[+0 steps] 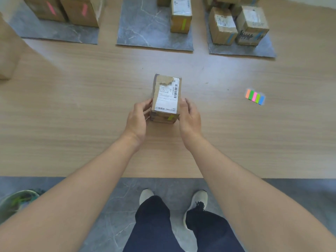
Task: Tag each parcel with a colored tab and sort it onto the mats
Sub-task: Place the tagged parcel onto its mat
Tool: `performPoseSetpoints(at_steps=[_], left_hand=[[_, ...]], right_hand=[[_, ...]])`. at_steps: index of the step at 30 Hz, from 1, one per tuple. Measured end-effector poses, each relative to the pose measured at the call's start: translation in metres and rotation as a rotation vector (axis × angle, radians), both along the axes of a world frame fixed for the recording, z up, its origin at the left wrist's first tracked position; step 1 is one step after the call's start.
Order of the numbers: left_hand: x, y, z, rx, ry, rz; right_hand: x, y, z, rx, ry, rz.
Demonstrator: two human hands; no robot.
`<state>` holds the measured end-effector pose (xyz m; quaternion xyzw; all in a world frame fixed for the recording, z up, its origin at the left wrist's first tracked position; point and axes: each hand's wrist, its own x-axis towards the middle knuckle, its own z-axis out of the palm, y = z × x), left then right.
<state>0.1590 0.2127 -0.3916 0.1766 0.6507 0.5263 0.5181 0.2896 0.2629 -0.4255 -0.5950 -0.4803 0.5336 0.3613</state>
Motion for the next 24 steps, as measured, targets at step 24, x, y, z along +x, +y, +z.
performPoseSetpoints(at_steps=[24], left_hand=[[-0.027,0.021,0.25,0.29,0.196,-0.129]], right_hand=[[-0.033,0.015,0.255,0.208,0.052,0.022]])
